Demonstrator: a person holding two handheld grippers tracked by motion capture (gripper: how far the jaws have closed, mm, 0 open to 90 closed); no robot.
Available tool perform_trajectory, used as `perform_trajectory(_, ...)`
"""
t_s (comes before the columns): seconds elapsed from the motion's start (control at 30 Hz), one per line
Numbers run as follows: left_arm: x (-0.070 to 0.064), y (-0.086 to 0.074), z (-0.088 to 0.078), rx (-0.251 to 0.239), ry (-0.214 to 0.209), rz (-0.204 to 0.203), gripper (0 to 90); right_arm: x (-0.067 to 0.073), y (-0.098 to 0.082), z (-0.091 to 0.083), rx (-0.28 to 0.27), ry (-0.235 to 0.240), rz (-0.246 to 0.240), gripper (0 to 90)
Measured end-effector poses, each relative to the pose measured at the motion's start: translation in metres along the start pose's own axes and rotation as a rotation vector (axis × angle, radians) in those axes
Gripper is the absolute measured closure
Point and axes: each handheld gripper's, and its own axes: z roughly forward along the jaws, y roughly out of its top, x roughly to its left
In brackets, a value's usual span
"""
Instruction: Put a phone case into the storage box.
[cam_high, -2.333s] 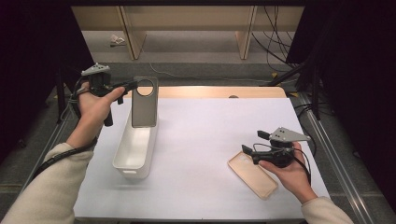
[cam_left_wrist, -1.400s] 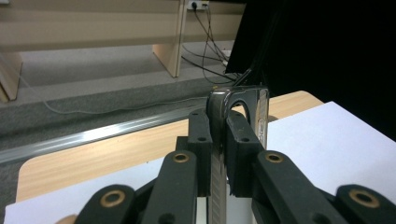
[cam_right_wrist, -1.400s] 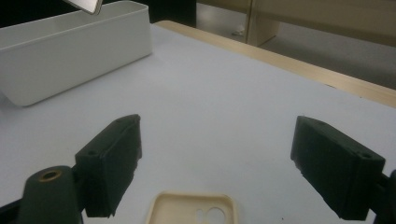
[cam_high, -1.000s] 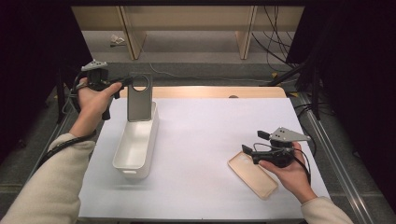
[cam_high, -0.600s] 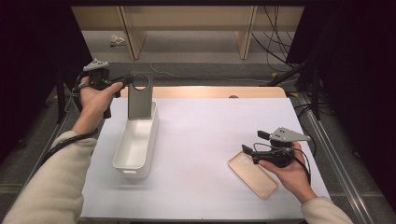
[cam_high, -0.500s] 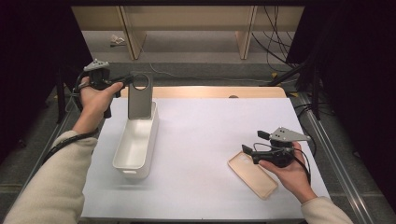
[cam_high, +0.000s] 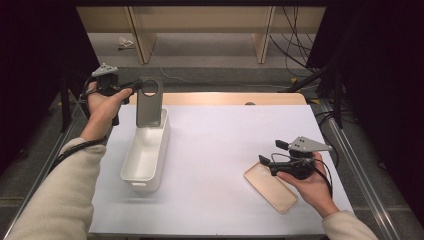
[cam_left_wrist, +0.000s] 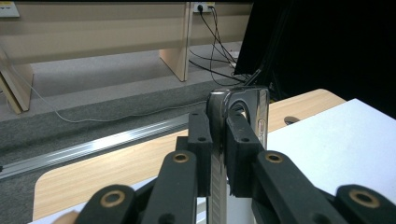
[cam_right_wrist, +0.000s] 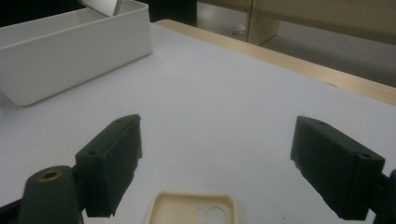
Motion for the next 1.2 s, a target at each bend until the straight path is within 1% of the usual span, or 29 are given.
perform_trajectory(0.17, 0.001, -0.002, 0.003, -0.004, -0.007, 0.0, 81.7, 0.0, 0.0, 0.0, 0.001, 0.001, 0.0, 17.5)
perform_trajectory(0.27, 0.002, -0.003, 0.005, -0.002, -0.007, 0.007, 81.7, 0.0, 0.0, 0.0, 0.002, 0.001, -0.002, 17.5)
perform_trajectory(0.6, 0.003, -0.009, 0.015, 0.0, -0.01, -0.006, 81.7, 0.0, 0.0, 0.001, 0.002, 0.002, 0.0, 17.5)
perform_trajectory(1.2, 0.006, -0.017, 0.026, 0.016, -0.006, -0.009, 81.6, 0.0, -0.001, 0.001, 0.004, 0.006, 0.0, 17.5)
